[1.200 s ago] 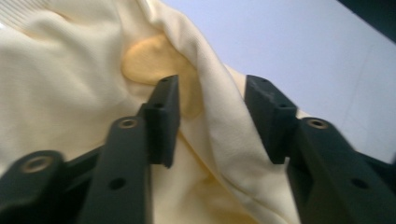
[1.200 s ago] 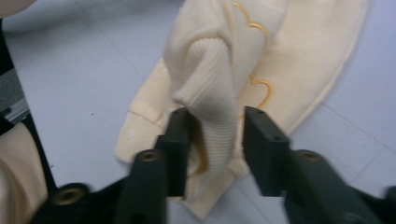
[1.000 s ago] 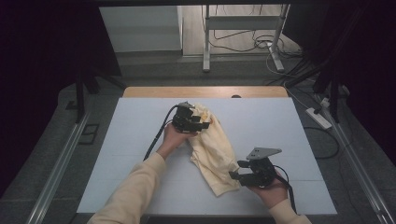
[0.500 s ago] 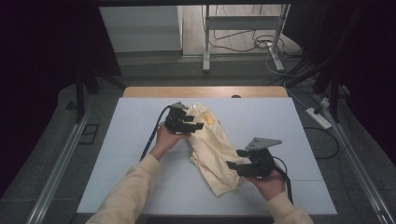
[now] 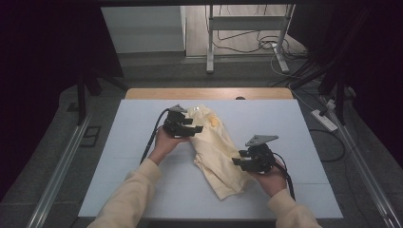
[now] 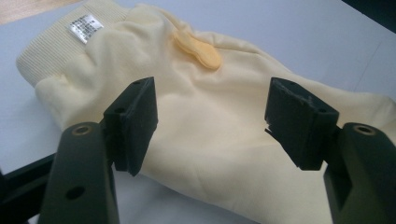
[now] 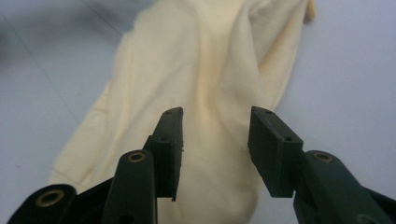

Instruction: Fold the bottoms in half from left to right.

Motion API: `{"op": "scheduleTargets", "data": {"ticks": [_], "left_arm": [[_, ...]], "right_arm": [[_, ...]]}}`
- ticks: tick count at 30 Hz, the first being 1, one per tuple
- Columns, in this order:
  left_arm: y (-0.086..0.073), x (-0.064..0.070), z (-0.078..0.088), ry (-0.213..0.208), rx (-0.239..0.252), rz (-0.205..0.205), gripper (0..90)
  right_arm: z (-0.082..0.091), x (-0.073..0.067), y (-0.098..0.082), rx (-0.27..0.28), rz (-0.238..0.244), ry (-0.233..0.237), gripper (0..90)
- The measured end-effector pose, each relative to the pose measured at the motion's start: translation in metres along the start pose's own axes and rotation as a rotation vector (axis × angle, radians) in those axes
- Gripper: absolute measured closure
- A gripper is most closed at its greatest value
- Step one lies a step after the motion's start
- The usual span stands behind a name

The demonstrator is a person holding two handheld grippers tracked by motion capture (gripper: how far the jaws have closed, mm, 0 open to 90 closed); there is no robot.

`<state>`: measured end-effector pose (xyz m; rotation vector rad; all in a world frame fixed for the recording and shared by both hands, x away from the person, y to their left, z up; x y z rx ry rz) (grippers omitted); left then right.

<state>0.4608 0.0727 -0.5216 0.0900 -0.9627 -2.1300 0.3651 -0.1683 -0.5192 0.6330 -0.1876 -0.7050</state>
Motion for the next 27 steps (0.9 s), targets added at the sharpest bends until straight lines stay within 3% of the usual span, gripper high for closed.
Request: {"op": "scheduleTargets", "data": {"ticks": [6,10,13,17,20,22,23,24,27], "left_arm": [[0.000,0.000,-0.001,0.001,0.001,0.000,33.5],[0.001,-0.001,0.000,0.006,0.005,0.002,33.8],[0.000,-0.001,0.001,0.006,0.006,0.002,33.7],[0.001,-0.002,0.001,0.009,0.008,0.001,33.5],[0.001,-0.001,0.001,0.015,0.009,0.003,33.5],[0.001,-0.001,0.001,0.017,0.010,0.000,33.5],[0.001,-0.001,0.002,0.018,0.011,0.001,33.5],[0.001,-0.002,0.002,0.017,0.014,0.002,33.5],[0.001,-0.004,0.003,0.016,0.015,0.009,33.5]], "right_arm": [[-0.009,0.014,-0.009,-0.046,-0.019,-0.025,76.8],[-0.012,0.016,-0.015,-0.083,0.008,-0.035,87.4],[-0.011,0.017,-0.015,-0.074,0.009,-0.035,85.3],[-0.013,0.020,-0.015,-0.071,0.002,-0.047,69.9],[-0.017,0.022,-0.014,-0.074,-0.009,-0.049,68.3],[-0.021,0.023,-0.015,-0.078,-0.029,-0.021,71.0],[-0.023,0.022,-0.016,-0.088,-0.032,-0.007,77.0],[-0.024,0.021,-0.016,-0.098,-0.027,0.000,82.6],[-0.018,0.017,-0.015,-0.114,0.001,-0.006,85.5]]}}
Point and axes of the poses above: each handheld gripper's, and its own axes: z roughly backward along the jaws, y roughly out of its top, x roughly to its right, the point moved 6 cm from there along -z, roughly forward along the jaws, and after that the axes turned 8 degrees about -x, right-handed, at the moved point
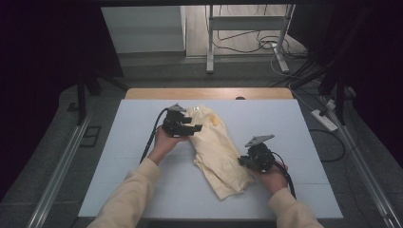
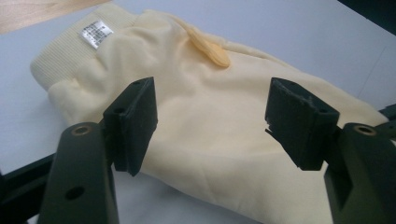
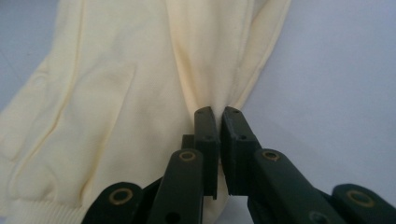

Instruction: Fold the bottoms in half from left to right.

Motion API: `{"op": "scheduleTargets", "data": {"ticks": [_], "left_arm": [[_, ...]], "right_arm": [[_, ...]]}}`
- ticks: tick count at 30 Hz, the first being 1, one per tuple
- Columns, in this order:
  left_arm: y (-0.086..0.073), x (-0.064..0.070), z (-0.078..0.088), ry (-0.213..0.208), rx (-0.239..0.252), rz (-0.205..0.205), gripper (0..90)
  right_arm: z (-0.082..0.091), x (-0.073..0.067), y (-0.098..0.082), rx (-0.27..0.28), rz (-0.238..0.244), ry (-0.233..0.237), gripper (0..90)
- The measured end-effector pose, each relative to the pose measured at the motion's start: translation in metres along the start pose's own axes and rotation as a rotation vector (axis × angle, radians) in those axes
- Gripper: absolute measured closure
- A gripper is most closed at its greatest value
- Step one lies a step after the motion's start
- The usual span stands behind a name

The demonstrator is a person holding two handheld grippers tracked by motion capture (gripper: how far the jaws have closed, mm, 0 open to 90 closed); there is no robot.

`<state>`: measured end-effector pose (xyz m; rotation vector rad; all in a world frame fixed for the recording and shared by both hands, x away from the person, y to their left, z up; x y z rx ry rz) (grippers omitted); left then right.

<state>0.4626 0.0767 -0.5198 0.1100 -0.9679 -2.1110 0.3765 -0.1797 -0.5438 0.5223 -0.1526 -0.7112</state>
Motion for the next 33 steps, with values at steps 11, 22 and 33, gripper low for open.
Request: {"op": "scheduleTargets", "data": {"ticks": [11,22,33], "left_arm": [[0.000,-0.001,0.002,-0.001,0.007,0.006,33.4],[0.000,-0.005,0.003,0.003,0.010,0.014,33.0],[0.000,-0.002,0.001,-0.002,-0.009,0.008,32.5]], "right_arm": [[-0.001,-0.001,-0.017,-0.086,0.008,-0.004,84.7],[0.028,-0.022,0.005,0.092,0.073,0.003,48.9],[-0.001,-0.059,0.005,-0.016,0.161,0.100,45.2]]}}
Point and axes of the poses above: each handheld gripper's, and its own axes: z roughly backward along the jaws, y roughly out of its top, x roughly to its right, the point moved 6 cm from there along -z, roughly forward along the jaws, and after that the axes turned 8 degrees about -x, right-handed, at the moved point
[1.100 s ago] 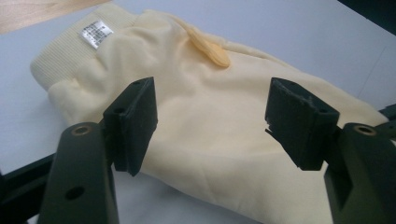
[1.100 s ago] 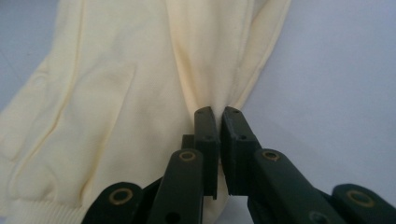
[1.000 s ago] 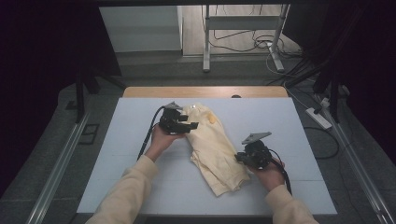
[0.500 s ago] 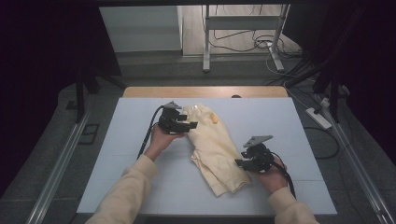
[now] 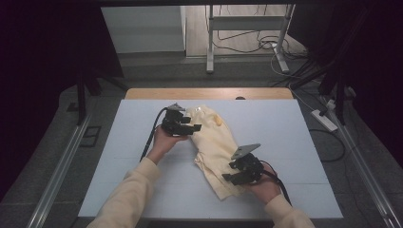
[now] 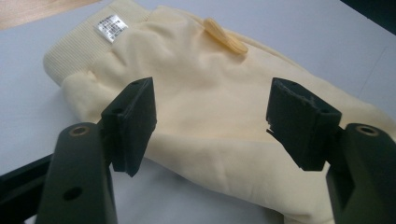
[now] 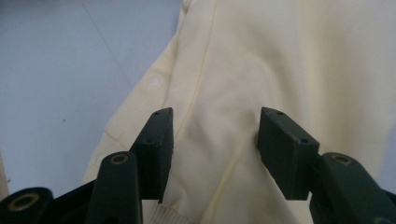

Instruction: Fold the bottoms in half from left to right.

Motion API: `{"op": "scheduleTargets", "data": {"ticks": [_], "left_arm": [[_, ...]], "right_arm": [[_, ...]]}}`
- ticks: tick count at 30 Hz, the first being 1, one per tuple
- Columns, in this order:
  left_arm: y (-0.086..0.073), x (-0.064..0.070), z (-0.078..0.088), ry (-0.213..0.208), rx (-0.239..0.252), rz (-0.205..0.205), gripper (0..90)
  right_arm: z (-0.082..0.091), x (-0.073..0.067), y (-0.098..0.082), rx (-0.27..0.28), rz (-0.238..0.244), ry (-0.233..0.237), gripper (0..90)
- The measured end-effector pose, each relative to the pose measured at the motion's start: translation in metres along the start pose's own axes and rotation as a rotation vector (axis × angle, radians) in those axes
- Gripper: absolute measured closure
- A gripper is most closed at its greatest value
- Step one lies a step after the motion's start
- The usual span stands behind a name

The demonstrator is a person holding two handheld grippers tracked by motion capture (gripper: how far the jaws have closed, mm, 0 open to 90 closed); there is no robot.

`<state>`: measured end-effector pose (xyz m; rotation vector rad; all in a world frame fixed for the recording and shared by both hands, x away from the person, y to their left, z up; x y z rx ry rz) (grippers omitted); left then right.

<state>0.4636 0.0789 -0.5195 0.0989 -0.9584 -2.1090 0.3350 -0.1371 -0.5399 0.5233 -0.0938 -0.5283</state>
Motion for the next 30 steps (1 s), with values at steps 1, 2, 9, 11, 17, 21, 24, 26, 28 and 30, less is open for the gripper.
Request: {"op": "scheduleTargets", "data": {"ticks": [1,2,9,11,17,21,24,26,28,30], "left_arm": [[0.000,0.000,0.000,-0.001,0.001,0.003,32.5],[0.000,-0.001,0.000,-0.002,0.003,0.007,32.5],[-0.001,0.001,0.001,0.005,-0.017,0.009,32.3],[-0.001,0.003,0.005,0.004,-0.019,0.011,32.3],[-0.006,0.008,0.014,0.001,-0.027,0.014,31.6],[-0.014,0.012,0.021,0.014,-0.036,0.004,31.3],[-0.021,0.013,0.027,0.023,-0.037,-0.001,31.2],[-0.025,0.013,0.031,0.026,-0.039,-0.003,31.2],[-0.030,0.013,0.035,0.023,-0.034,-0.002,31.1],[-0.034,0.014,0.039,0.018,-0.027,-0.001,31.0]], "right_arm": [[-0.003,-0.001,-0.001,-0.015,0.003,-0.002,45.2],[-0.007,-0.002,-0.002,-0.033,0.008,-0.006,45.3],[-0.011,-0.007,-0.002,-0.046,0.012,0.016,83.0],[-0.010,-0.009,-0.001,-0.049,0.019,0.030,86.8],[-0.008,-0.010,0.000,-0.049,0.034,0.021,88.2],[-0.003,-0.010,0.003,-0.018,0.026,0.038,88.3],[0.000,-0.012,0.006,-0.005,0.029,0.043,88.3],[0.000,-0.014,0.008,0.005,0.030,0.050,88.3],[0.001,-0.016,0.010,0.015,0.034,0.057,88.3],[0.003,-0.018,0.014,0.036,0.032,0.070,88.3]]}}
Point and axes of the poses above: each handheld gripper's, and its own axes: z roughly backward along the jaws, y roughly out of its top, x roughly to its right, the point moved 6 cm from there along -z, roughly forward along the jaws, and after that the axes turned 8 degrees about -x, right-handed, at the moved point
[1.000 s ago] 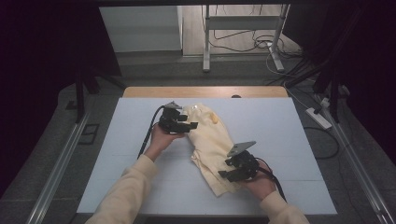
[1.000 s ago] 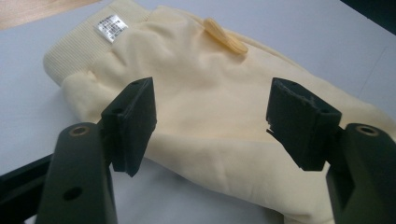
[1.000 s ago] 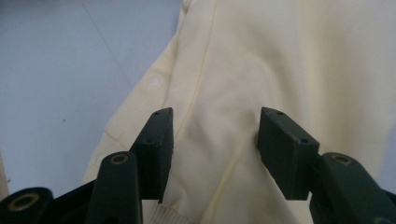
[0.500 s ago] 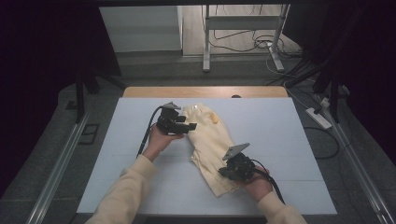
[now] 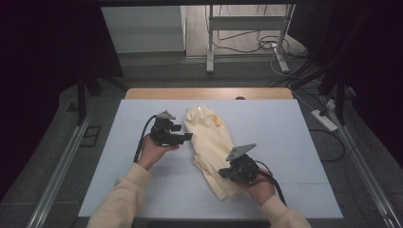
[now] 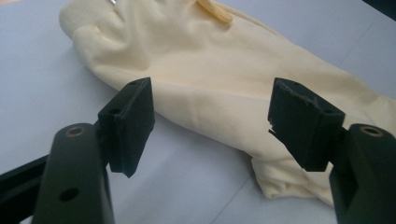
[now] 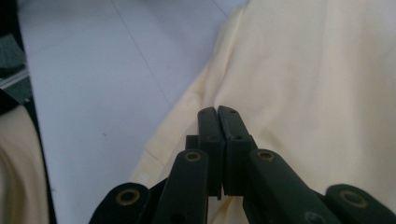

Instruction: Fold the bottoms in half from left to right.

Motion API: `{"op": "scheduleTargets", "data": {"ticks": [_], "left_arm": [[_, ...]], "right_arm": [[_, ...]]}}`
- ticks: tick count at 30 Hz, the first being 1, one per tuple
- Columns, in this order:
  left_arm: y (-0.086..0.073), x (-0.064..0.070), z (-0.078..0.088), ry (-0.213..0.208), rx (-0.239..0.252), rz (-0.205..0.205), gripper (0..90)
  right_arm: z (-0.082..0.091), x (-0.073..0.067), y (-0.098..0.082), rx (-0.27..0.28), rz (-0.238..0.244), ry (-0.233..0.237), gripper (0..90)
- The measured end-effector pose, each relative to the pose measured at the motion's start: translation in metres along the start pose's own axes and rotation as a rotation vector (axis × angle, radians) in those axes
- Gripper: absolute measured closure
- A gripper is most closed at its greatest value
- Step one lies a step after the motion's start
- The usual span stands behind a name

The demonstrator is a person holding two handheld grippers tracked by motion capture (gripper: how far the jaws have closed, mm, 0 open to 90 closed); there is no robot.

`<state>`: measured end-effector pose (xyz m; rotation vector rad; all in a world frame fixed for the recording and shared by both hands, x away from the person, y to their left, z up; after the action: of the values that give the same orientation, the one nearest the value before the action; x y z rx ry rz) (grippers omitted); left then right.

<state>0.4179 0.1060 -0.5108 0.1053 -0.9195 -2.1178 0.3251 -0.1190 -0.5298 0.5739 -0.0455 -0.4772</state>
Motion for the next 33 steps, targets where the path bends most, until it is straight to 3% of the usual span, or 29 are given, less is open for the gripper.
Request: {"op": "scheduleTargets", "data": {"ticks": [6,10,13,16,18,21,25,29,33], "left_arm": [[-0.006,0.000,0.009,0.008,0.015,-0.007,30.8],[-0.006,0.000,0.011,0.014,0.022,-0.013,30.8],[-0.008,0.000,0.011,0.011,0.017,-0.017,30.7],[-0.009,0.000,0.010,0.009,0.017,-0.017,30.6],[-0.009,-0.001,0.010,0.007,0.015,-0.017,30.6],[-0.009,0.001,0.009,0.003,0.015,-0.023,30.6],[-0.009,0.001,0.007,0.004,0.010,-0.024,30.6],[-0.010,0.000,0.006,0.001,0.005,-0.023,30.5],[-0.011,0.000,0.005,0.001,0.001,-0.023,30.4]], "right_arm": [[-0.002,-0.013,0.013,0.042,0.018,0.037,88.3],[-0.016,-0.015,0.010,0.002,0.044,0.001,86.8],[-0.016,-0.012,0.005,0.008,0.019,0.012,73.0],[-0.006,-0.006,0.005,0.053,-0.008,-0.013,53.8],[0.004,0.002,0.003,0.091,-0.044,-0.059,48.3],[0.013,0.014,-0.002,0.102,-0.089,-0.093,45.1],[0.019,0.032,-0.017,0.070,-0.141,-0.130,42.0],[0.021,0.043,-0.027,0.052,-0.181,-0.130,39.4],[0.024,0.047,-0.030,0.044,-0.189,-0.139,37.6]]}}
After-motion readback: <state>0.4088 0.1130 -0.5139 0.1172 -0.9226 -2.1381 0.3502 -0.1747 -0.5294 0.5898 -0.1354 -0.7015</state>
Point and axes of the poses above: each handheld gripper's, and its own axes: z roughly backward along the jaws, y roughly out of its top, x roughly to its right, the point moved 6 cm from there along -z, roughly forward along the jaws, and after that the axes turned 8 degrees about -x, right-handed, at the moved point
